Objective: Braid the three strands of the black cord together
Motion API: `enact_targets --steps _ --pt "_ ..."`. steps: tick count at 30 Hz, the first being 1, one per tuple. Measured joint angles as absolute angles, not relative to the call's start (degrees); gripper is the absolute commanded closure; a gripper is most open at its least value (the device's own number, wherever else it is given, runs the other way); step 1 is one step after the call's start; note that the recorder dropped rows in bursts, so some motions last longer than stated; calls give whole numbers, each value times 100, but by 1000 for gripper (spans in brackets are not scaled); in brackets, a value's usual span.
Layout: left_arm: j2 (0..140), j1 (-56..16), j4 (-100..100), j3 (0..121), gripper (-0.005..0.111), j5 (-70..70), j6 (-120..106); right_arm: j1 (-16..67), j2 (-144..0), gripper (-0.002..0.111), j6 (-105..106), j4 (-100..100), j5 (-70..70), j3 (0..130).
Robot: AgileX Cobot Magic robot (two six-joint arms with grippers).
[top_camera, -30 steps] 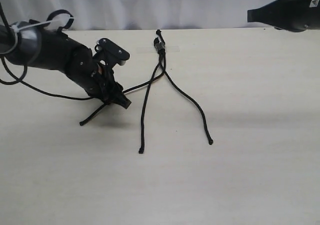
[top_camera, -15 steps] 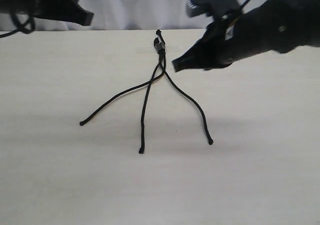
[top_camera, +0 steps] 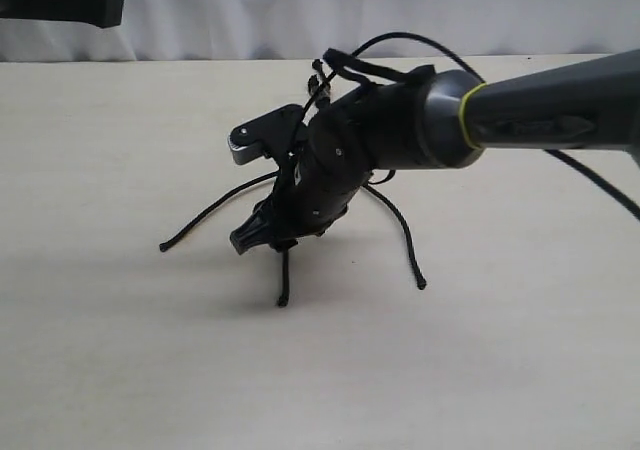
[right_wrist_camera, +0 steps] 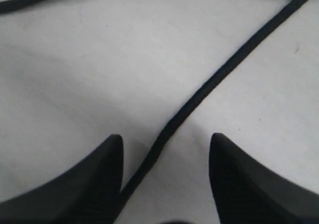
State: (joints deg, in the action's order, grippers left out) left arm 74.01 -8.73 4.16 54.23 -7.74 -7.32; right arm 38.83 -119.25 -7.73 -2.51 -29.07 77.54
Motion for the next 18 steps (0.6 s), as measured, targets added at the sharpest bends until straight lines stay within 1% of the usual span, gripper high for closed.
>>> enact_targets --steps 3,5,10,14,18 --pt "7401 -873 416 5423 107 -774 -732 3883 -12160 60 -773 -241 -2960 7841" --pt "7401 -873 416 5423 107 -772 -732 3883 -12259 67 -773 -219 -2985 7855" --pt "7401 -873 416 5423 107 -761 -732 3883 -12292 104 -593 -219 -3064 7869" --pt "7401 -873 416 5423 107 -761 -732 3883 -12292 104 -310 -219 -3413 8013" --pt "7401 -873 416 5423 107 -748 -732 3883 -11904 104 -85 -876 -4404 8616"
